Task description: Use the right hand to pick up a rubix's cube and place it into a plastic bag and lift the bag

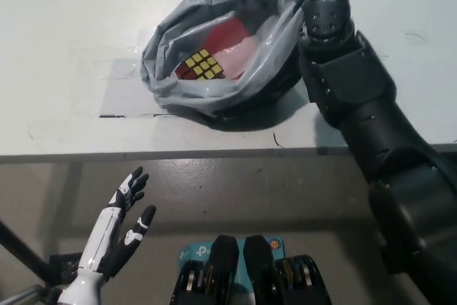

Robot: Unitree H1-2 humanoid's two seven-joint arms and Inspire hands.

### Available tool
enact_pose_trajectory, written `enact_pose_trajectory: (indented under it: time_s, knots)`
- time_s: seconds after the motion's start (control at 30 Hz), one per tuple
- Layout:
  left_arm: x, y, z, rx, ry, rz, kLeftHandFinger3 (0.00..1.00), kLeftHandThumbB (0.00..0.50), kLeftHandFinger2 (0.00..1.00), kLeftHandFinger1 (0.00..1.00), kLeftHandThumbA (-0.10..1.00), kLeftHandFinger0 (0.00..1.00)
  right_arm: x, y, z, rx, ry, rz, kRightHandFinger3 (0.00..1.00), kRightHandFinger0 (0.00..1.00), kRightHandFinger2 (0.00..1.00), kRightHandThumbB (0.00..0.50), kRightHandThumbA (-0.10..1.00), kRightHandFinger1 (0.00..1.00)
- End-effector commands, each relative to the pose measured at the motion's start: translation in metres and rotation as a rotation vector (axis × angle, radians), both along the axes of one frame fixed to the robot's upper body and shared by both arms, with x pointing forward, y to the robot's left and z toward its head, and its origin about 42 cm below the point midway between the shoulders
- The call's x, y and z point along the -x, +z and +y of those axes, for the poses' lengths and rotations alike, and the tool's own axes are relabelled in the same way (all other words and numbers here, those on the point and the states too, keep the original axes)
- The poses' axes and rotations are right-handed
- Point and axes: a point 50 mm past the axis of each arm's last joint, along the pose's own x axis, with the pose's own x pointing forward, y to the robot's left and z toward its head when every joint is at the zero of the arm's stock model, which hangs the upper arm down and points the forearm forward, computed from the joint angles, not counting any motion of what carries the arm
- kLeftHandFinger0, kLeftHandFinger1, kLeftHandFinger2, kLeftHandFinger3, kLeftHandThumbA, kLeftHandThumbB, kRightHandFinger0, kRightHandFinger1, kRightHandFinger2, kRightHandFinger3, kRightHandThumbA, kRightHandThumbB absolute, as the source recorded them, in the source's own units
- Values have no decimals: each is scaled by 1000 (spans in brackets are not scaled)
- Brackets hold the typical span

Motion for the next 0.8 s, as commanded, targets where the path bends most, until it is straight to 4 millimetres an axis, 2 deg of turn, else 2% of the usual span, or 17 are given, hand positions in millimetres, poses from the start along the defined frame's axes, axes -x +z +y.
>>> enact_pose_trajectory:
  time_s: [0.0,0.23,0.4,0.47,0.5,0.57,0.6,0.63,0.67,0.7,0.73,0.77]
  knots:
    - [-5,14,2,-16,-18,-46,1000,179,1000,1000,821,1000,7,45,-6,105,-30,-110,1000,1000,1000,500,566,1000]
    - [-4,14,2,-21,-14,-42,1000,182,1000,1000,831,1000,17,60,-12,176,-35,-132,1000,1000,1000,500,694,1000]
    - [-4,14,1,-19,-19,-49,1000,170,1000,1000,825,1000,25,69,-21,171,-14,-162,1000,1000,1000,500,707,1000]
    - [-4,14,0,-12,-17,-44,1000,179,1000,1000,818,1000,28,72,-24,154,-6,-194,1000,1000,1000,500,791,1000]
    - [-5,15,0,-7,-20,-47,1000,173,1000,1000,807,1000,34,78,-29,139,-6,-233,1000,1000,1000,500,926,1000]
    - [-6,15,-1,-7,-21,-50,1000,172,1000,1000,807,1000,36,82,-30,136,-8,-249,1000,1000,1000,500,954,1000]
    - [-10,18,-1,-14,-18,-60,1000,174,1000,1000,808,1000,56,105,-38,133,-30,-384,1000,1000,1000,473,1000,1000]
    - [-11,20,-1,-14,-18,-64,1000,178,1000,1000,809,1000,65,116,-41,131,-36,-446,1000,1000,1000,454,1000,1000]
    - [-13,21,-1,-11,-19,-66,1000,179,1000,1000,809,1000,77,127,-45,139,-49,-507,1000,1000,1000,465,1000,1000]
    - [-14,22,-1,-8,-20,-66,1000,184,1000,1000,813,1000,93,140,-51,139,-46,-578,1000,1000,1000,453,1000,1000]
    - [-16,24,0,-4,-22,-70,1000,184,1000,1000,813,1000,121,156,-62,148,-44,-681,1000,1000,1000,440,1000,1000]
    - [-18,25,0,-4,-22,-74,1000,183,1000,1000,813,1000,136,162,-68,160,-47,-736,1000,1000,1000,426,1000,1000]
